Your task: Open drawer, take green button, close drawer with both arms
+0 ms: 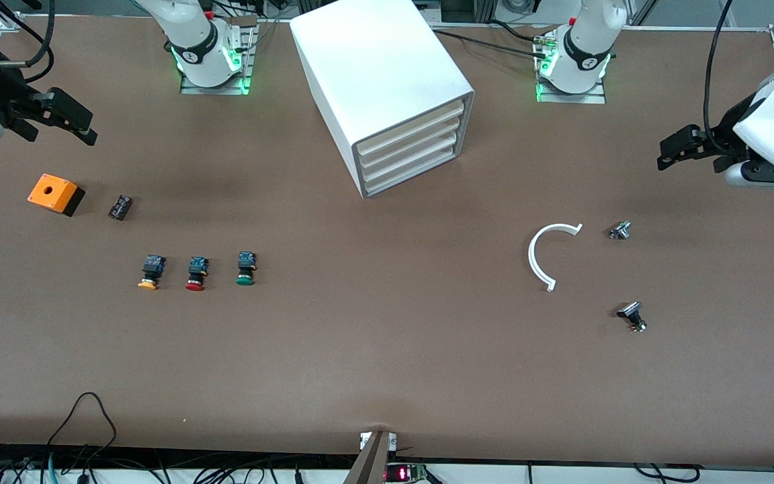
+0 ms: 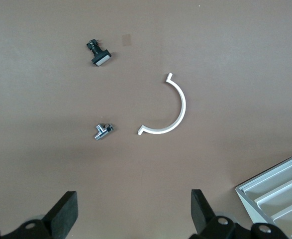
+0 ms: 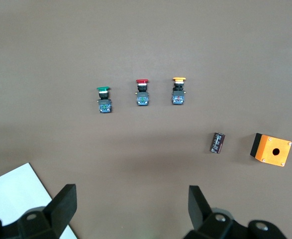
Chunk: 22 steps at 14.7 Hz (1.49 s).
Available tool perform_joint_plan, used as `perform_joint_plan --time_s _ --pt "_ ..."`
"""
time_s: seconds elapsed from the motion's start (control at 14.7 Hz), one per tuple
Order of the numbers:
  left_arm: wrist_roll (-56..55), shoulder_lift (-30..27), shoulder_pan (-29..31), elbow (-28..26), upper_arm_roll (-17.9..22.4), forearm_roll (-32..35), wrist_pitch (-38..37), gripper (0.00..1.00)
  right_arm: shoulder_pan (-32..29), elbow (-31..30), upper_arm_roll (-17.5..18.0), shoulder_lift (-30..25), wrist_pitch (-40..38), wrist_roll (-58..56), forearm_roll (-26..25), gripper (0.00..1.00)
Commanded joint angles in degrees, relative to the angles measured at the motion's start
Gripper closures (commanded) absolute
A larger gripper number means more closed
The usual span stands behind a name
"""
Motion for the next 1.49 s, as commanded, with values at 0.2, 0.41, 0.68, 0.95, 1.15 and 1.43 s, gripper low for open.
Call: perform_joint_plan --time_s 0.2,0.41,0.68,0.95,1.15,1.43 --pt "1.2 -0.1 -0.4 1.2 -0.7 1.2 -0.2 0.0 -0.7 -0.1 0.8 -0.2 -0.5 -0.1 -0.1 0.01" --pt "1.2 -0.1 -0.4 1.3 -1.5 1.2 -0.2 0.0 -0.7 0.0 0.9 0.2 -0.3 -0.3 0.3 0.01" --pt "2.5 0.0 -0.4 1.4 -2.0 2.5 0.1 0.0 -0.7 0.1 0.9 0.2 -0.4 -0.4 0.2 0.01" --pt "2.7 -0.3 -0.3 1.4 -3.3 4.2 -0.1 0.0 -0.7 0.1 0.9 0.5 -0.3 -0.5 0.2 0.01" --pt "2.7 -0.3 0.1 1.4 -3.3 3.7 -0.1 0.0 -0.7 0.1 1.1 0.4 -0.5 -0.4 0.2 0.01" --pt "2.7 -0.2 0.3 1.4 -3.3 3.4 0.0 0.0 -0.7 0.2 1.0 0.5 -0.5 -0.1 0.2 0.01"
